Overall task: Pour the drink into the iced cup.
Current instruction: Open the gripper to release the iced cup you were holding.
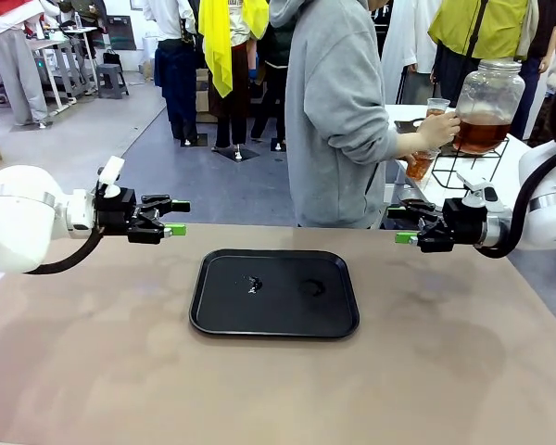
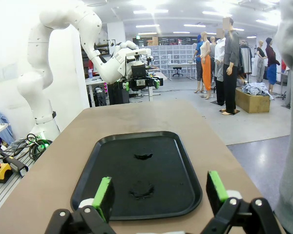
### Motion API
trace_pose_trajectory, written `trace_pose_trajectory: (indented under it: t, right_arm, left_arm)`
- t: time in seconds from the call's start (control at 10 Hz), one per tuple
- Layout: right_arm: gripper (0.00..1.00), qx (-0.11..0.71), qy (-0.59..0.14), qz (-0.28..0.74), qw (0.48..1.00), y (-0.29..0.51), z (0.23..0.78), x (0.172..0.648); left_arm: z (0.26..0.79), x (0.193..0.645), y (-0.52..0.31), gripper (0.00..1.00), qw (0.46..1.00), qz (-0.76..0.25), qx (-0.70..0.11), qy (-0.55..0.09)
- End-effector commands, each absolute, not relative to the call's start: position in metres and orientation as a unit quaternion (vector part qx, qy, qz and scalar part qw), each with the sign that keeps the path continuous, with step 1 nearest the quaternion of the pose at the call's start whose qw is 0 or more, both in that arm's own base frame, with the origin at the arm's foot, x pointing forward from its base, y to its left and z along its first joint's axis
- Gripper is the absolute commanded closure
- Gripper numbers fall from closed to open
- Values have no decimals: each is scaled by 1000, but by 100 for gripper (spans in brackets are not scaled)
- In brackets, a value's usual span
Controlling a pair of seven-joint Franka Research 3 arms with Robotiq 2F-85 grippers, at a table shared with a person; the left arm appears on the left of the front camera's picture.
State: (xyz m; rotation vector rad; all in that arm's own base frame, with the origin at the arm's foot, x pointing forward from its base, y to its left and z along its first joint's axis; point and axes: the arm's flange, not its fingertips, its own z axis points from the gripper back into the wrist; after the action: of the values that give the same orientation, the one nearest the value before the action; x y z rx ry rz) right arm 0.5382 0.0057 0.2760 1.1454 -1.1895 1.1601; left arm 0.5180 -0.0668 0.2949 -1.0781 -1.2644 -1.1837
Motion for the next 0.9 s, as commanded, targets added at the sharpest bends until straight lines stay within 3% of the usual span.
trace_pose_trajectory:
  t: [0.0, 0.8]
  right_arm:
    - [0, 481, -499, 482, 537, 9, 281, 541]
    - [0, 481, -499, 482, 537, 9, 281, 541]
  left_arm:
    - [297, 518, -67, 0, 521, -494, -452, -529]
    - [297, 518, -67, 0, 521, -494, -452, -529]
